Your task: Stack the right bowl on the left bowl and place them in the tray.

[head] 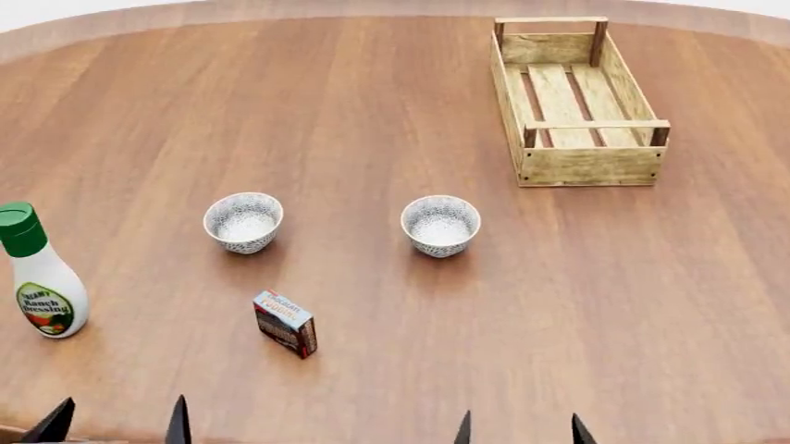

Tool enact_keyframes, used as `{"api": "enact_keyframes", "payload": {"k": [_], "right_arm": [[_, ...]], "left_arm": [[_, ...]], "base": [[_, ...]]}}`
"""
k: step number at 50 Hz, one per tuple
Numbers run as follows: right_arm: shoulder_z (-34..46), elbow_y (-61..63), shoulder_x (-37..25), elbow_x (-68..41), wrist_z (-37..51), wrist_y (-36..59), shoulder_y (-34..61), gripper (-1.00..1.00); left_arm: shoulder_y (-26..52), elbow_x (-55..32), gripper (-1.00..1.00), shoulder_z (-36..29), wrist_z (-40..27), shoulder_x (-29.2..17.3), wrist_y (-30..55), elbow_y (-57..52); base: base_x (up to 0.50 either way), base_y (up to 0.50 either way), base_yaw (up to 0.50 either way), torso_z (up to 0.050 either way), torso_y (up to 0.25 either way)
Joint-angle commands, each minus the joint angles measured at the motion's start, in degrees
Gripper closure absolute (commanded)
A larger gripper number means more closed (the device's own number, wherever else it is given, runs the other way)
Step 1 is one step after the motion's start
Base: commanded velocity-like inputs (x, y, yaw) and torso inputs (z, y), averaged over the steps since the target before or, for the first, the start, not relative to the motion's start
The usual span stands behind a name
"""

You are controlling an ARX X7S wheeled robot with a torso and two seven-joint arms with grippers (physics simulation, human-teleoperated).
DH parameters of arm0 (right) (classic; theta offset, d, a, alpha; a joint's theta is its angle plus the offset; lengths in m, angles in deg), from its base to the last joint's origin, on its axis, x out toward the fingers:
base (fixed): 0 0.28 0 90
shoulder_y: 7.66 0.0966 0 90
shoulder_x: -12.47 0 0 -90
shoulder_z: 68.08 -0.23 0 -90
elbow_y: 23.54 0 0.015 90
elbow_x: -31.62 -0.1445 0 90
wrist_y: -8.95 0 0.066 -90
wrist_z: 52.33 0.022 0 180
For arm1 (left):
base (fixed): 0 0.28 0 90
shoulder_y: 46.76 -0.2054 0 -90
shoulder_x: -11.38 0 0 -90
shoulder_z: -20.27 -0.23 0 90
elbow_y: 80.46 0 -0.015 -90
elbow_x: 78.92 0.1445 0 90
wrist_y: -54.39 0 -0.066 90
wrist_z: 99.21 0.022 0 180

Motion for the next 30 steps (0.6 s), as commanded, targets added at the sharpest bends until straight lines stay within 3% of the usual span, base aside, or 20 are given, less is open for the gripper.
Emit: {"api": "enact_keyframes", "payload": {"k": [1, 20, 30], "right_arm": [[-1.24, 16.27, -2.33, -5.88, 1.27, 23.26, 4.8, -1.0], [-3.82, 27.5, -3.38, -12.05, 5.2, 50.54, 22.55, -1.0], [-7.05, 28.11, -2.59, -14.18, 6.33, 58.11, 30.77, -1.0]], "left_arm": [[4.86, -6.48, -1.0, 0.79, -2.87, -2.24, 21.57, -14.77], [24.33, -18.66, -1.0, 8.45, -9.34, -3.97, 52.04, -26.83], [32.77, -22.26, -1.0, 11.25, -11.04, -4.0, 60.82, -28.19]], "base": [[0.0, 0.0, 0.0, 0.0, 0.0], [0.0, 0.0, 0.0, 0.0, 0.0], [0.0, 0.0, 0.0, 0.0, 0.0]]}}
